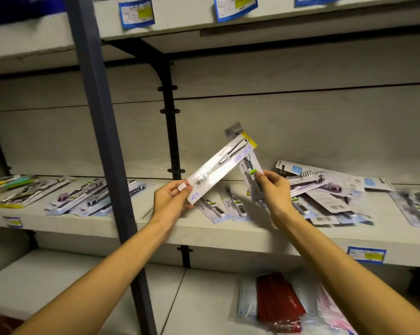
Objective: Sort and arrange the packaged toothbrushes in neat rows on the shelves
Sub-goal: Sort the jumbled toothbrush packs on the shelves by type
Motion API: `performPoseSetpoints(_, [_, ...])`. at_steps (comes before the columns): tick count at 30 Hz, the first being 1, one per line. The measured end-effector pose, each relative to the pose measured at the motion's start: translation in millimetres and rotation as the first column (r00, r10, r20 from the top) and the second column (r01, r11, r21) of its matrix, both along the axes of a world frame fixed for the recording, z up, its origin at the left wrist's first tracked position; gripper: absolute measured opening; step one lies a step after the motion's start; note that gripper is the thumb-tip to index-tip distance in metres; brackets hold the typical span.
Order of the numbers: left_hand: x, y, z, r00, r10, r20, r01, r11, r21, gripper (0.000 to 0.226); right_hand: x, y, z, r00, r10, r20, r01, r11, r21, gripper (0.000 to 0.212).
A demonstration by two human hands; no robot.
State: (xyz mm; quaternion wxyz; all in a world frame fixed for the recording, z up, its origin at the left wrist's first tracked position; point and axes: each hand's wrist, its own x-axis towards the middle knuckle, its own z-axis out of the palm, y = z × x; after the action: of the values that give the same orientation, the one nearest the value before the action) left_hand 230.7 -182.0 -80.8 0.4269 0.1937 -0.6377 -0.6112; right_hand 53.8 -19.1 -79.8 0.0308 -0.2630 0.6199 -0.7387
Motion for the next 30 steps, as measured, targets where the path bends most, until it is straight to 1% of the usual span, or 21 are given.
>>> performPoseSetpoints(4, [36,-3,-3,0.994,-0.102,0.041,0.103,0.993,-0.049,0.014,19,17,2,0.991,0.021,0.132,-0.010,0.997,-0.079,0.017])
performPoseSetpoints(7, [74,-9,-1,0.988,-0.155,0.024,0.154,0.988,0.004,0.015,39,29,1,0.979,0.034,0.202,-0.002,0.988,-0.156,0.013])
performPoseSetpoints(10, [118,-18,3,0.985,-0.175,-0.012,0.175,0.984,0.038,0.019,65,35,-3,0.976,0.010,0.217,0.037,0.977,-0.211,0.011])
performPoseSetpoints(13, [162,-29,4,0.993,-0.113,0.023,0.113,0.993,-0.010,0.020,100,36,-8,0.986,-0.070,0.153,0.104,0.967,-0.232,0.012])
performPoseSetpoints(16, [205,-40,1,0.996,-0.076,0.044,0.076,0.997,-0.019,0.023,150,27,-13,0.993,-0.119,0.017,0.120,0.957,-0.264,0.020])
performPoseSetpoints(19, [239,-52,-3,0.999,-0.009,0.037,0.008,0.999,0.032,0.019,205,7,-24,0.987,-0.113,-0.117,0.074,0.954,-0.290,0.012])
performPoseSetpoints(21, [255,-60,-4,0.999,0.045,0.023,-0.047,0.991,0.125,0.016,238,-11,-33,0.984,-0.061,-0.170,0.009,0.957,-0.289,0.013])
performPoseSetpoints(23, [270,-71,-4,0.998,0.069,-0.005,-0.066,0.975,0.212,0.015,267,-30,-41,0.974,0.017,-0.227,-0.072,0.969,-0.237,0.016])
performPoseSetpoints(25, [282,-86,-3,0.995,0.099,-0.015,-0.091,0.961,0.262,0.013,287,-54,-45,0.960,0.111,-0.259,-0.156,0.974,-0.164,0.015])
performPoseSetpoints(26, [287,-95,-3,0.993,0.116,-0.018,-0.106,0.952,0.287,0.013,294,-68,-46,0.956,0.158,-0.247,-0.193,0.973,-0.125,0.014])
performPoseSetpoints(28, [294,-113,-3,0.988,0.154,-0.013,-0.140,0.927,0.349,0.016,303,-97,-46,0.957,0.235,-0.171,-0.250,0.966,-0.069,0.015])
performPoseSetpoints(30, [299,-132,-5,0.985,0.172,-0.016,-0.151,0.900,0.409,0.022,307,-127,-46,0.958,0.276,-0.075,-0.281,0.958,-0.065,0.019])
